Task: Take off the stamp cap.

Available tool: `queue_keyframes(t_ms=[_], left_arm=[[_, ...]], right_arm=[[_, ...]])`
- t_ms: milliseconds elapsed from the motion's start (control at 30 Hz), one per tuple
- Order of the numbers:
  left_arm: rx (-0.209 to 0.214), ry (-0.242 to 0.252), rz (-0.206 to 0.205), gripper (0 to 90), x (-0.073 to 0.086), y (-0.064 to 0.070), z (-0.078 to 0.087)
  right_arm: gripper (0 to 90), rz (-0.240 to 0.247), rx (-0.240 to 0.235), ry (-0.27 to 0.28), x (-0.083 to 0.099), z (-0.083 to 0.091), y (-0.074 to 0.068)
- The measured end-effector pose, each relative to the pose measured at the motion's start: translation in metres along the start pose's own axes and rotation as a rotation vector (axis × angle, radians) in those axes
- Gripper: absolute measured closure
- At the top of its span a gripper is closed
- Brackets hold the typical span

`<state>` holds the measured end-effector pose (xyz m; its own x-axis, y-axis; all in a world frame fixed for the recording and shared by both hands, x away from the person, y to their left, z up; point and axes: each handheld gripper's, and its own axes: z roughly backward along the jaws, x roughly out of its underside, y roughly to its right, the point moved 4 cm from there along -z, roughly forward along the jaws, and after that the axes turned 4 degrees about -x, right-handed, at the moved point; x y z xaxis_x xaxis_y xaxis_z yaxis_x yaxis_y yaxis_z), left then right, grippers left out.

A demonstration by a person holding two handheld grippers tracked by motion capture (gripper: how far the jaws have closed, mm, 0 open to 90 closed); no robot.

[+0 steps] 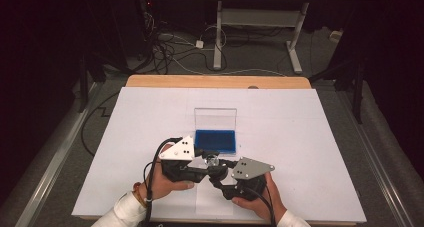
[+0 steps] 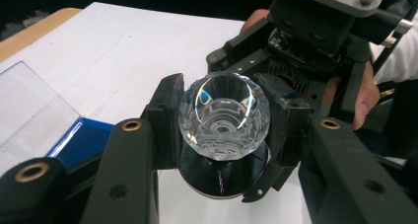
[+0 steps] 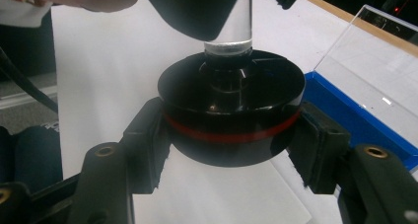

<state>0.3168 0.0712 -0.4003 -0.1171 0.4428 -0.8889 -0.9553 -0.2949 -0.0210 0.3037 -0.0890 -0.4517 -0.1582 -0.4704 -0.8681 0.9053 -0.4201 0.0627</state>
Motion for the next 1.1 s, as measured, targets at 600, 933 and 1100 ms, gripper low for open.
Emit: queue_keyframes(t_ms=[600,933,1100], left_arm=[[-0.008,0.040,0.022,54.9,0.005,-0.002,0.004],[0.003,0.006,0.020,55.0,0.008,-0.001,-0.003],[0.030,-0.002,0.026,55.0,0.008,0.002,-0.007]], right_arm=[[70.1,-0.005,0.016,-0.065,0.004,0.018,0.020],[31.8,0.046,0.066,-0.096,0.012,0.009,0.016],[29.8,0.079,0.064,-0.086,0.011,0.005,0.009]])
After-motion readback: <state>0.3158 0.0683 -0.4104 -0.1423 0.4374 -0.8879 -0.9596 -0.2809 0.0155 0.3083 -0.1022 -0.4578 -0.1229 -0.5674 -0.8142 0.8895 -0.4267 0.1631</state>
